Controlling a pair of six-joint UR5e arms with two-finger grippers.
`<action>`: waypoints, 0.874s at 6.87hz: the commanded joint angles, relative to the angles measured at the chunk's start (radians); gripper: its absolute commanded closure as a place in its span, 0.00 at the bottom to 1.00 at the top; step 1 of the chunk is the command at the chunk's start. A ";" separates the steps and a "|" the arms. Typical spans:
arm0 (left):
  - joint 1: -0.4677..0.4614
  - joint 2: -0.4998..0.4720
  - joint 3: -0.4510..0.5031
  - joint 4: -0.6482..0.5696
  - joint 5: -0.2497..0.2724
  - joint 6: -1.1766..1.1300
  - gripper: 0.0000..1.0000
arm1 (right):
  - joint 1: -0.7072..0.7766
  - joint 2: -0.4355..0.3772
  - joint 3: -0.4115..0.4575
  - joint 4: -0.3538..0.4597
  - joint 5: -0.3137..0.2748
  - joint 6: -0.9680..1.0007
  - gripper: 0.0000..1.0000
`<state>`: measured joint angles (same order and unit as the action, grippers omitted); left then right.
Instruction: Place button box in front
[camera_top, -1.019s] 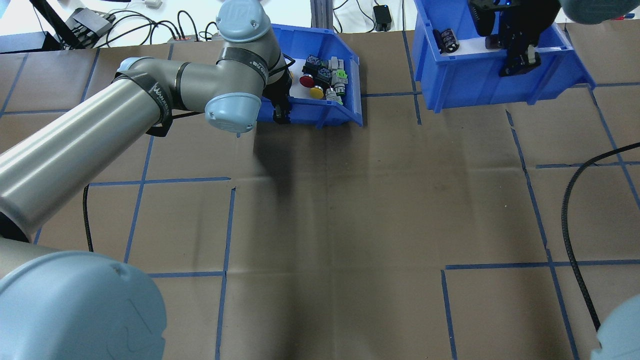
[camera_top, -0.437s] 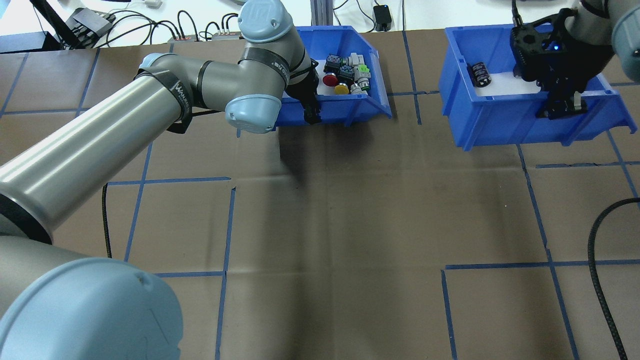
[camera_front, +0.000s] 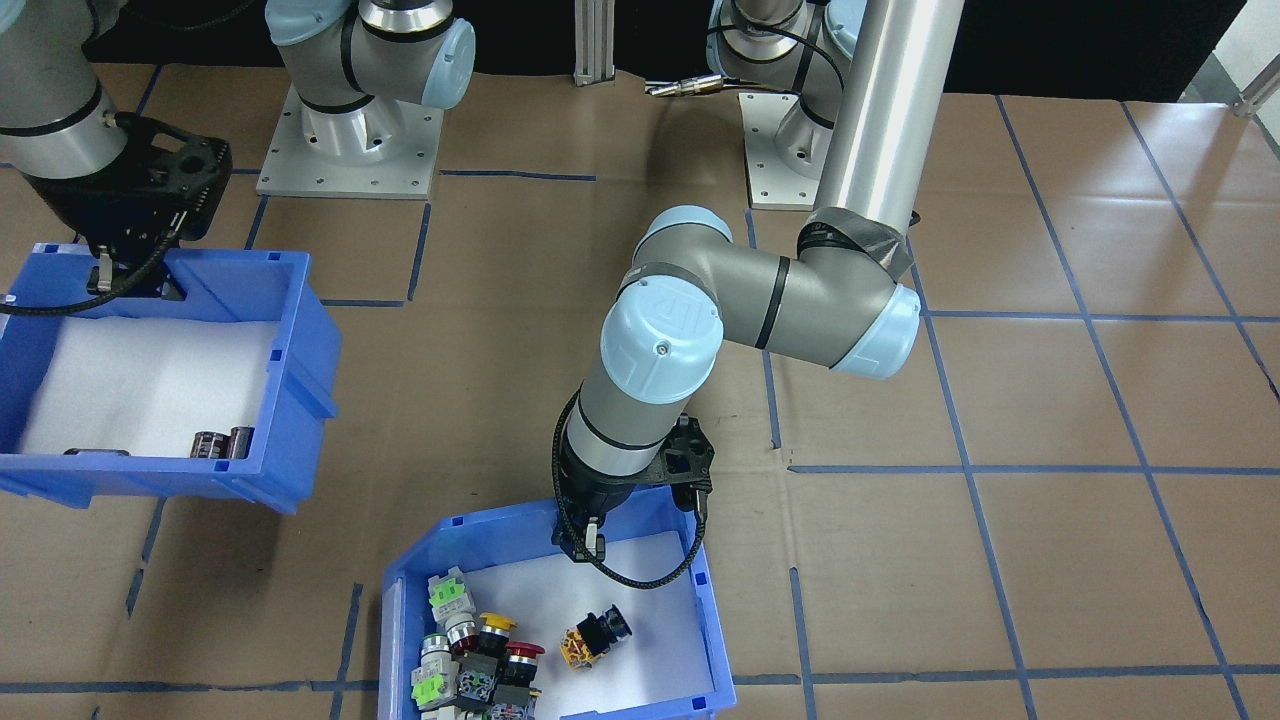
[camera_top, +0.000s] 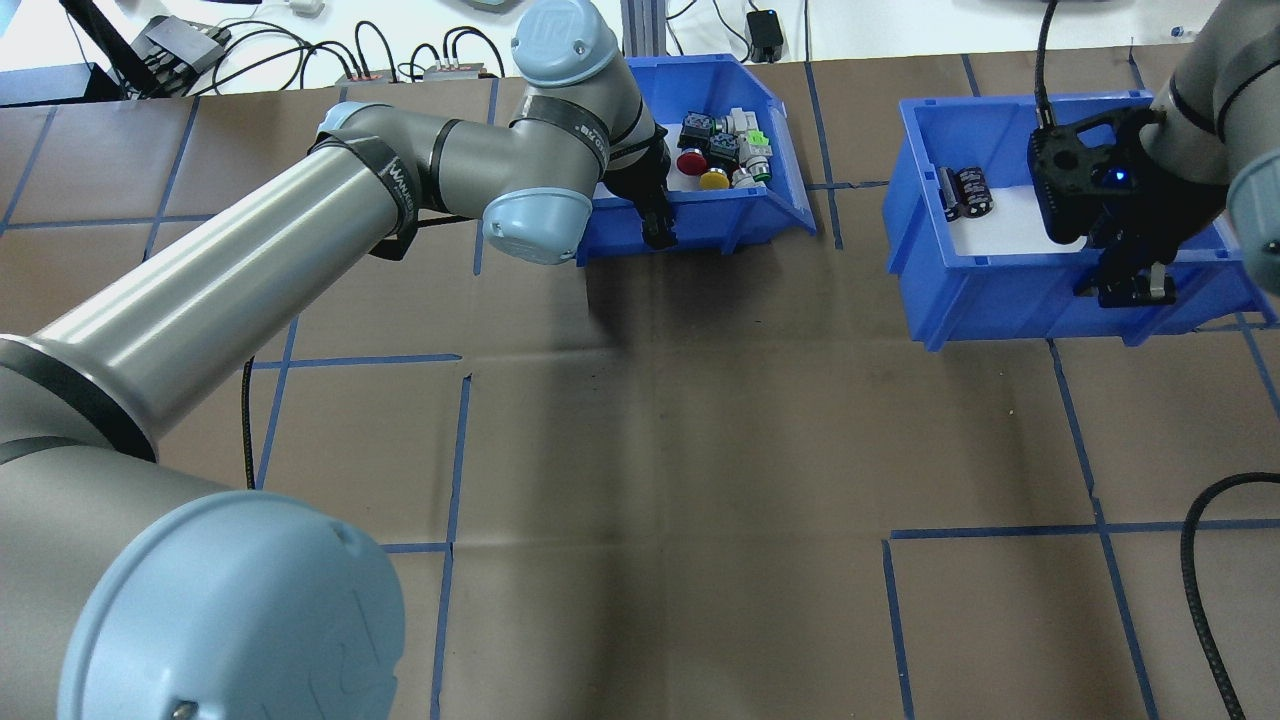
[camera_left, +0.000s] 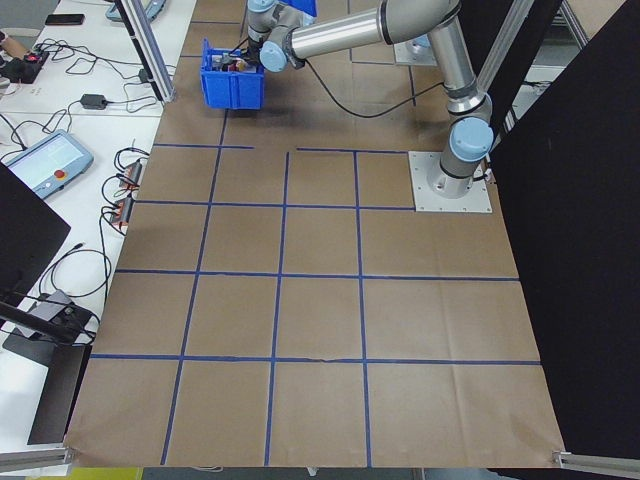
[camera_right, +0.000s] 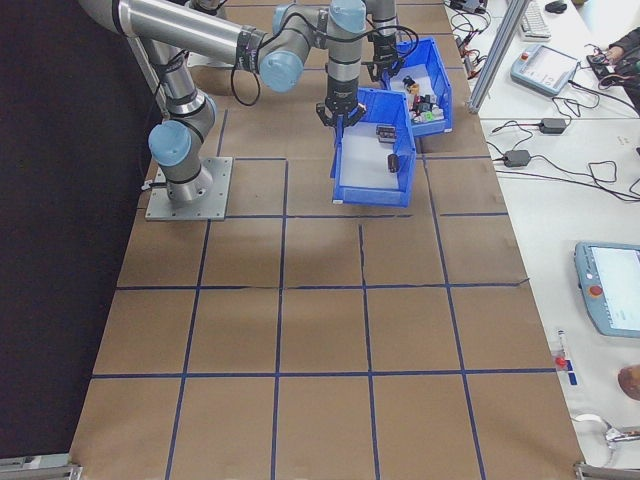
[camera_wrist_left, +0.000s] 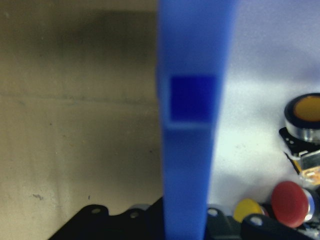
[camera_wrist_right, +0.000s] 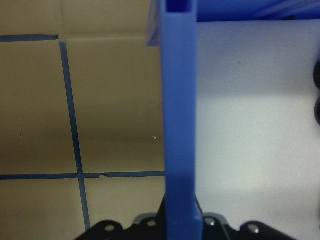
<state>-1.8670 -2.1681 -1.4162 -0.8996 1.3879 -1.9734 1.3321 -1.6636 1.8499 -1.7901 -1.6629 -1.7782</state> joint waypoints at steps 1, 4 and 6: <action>-0.001 -0.009 0.006 -0.013 0.108 0.034 0.12 | 0.002 -0.099 0.103 -0.025 0.003 0.002 0.98; 0.012 0.039 0.016 -0.097 0.097 0.088 0.00 | 0.004 -0.218 0.230 -0.025 0.006 0.006 0.98; 0.066 0.150 0.042 -0.305 0.112 0.347 0.01 | 0.016 -0.287 0.282 -0.015 0.047 0.035 0.98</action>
<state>-1.8380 -2.0778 -1.3869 -1.0941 1.4936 -1.7817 1.3408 -1.9062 2.0956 -1.8118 -1.6465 -1.7641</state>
